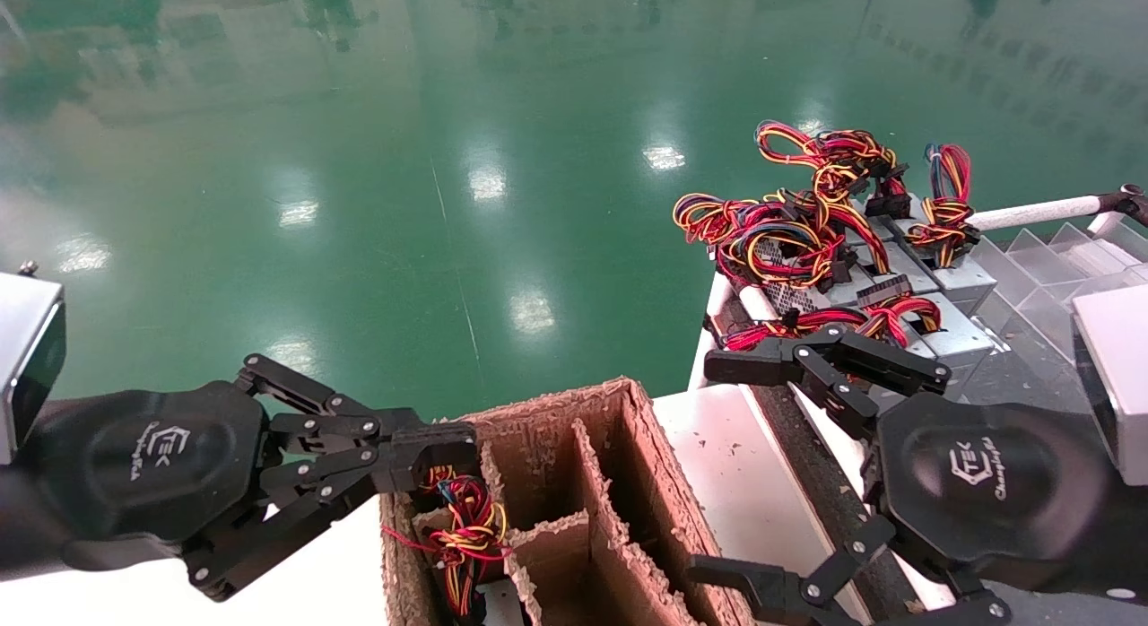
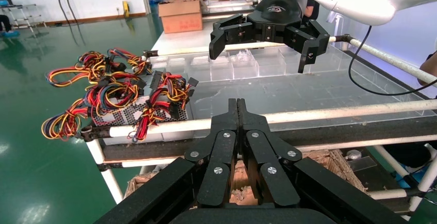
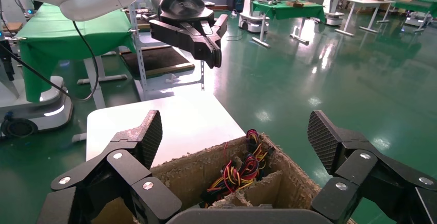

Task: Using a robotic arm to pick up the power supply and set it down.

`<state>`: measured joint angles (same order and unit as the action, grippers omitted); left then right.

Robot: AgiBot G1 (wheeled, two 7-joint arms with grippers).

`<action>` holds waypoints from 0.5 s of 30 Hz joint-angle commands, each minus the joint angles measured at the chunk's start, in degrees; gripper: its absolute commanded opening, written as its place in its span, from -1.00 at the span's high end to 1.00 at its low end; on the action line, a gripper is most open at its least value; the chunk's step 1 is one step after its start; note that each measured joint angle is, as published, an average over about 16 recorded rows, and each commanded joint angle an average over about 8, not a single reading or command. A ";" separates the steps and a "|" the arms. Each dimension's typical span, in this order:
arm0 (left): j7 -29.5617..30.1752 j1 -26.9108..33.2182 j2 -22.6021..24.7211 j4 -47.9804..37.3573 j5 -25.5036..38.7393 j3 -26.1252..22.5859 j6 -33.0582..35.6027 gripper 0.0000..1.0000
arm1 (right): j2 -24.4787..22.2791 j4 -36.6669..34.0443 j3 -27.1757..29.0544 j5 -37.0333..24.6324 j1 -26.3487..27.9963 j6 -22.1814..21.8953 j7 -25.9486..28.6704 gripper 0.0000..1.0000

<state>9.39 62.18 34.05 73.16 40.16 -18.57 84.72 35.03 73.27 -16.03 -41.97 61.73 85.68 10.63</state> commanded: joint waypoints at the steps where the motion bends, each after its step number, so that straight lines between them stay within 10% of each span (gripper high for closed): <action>1: 0.00 0.00 0.00 0.00 0.00 0.00 0.00 -0.27 | 0.00 0.00 0.00 0.00 0.00 0.00 0.00 -1.00; 4: 0.00 0.00 0.00 0.00 0.00 0.00 0.00 -1.00 | 0.00 0.00 0.00 0.00 0.00 0.00 0.00 -1.00; 15: 0.00 0.00 0.00 0.00 0.00 0.00 0.00 -1.00 | 0.00 0.00 0.00 0.00 0.00 0.00 0.00 -1.00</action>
<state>9.39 62.18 34.05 73.16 40.16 -18.57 84.72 35.03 73.27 -16.03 -41.97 61.73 85.68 10.63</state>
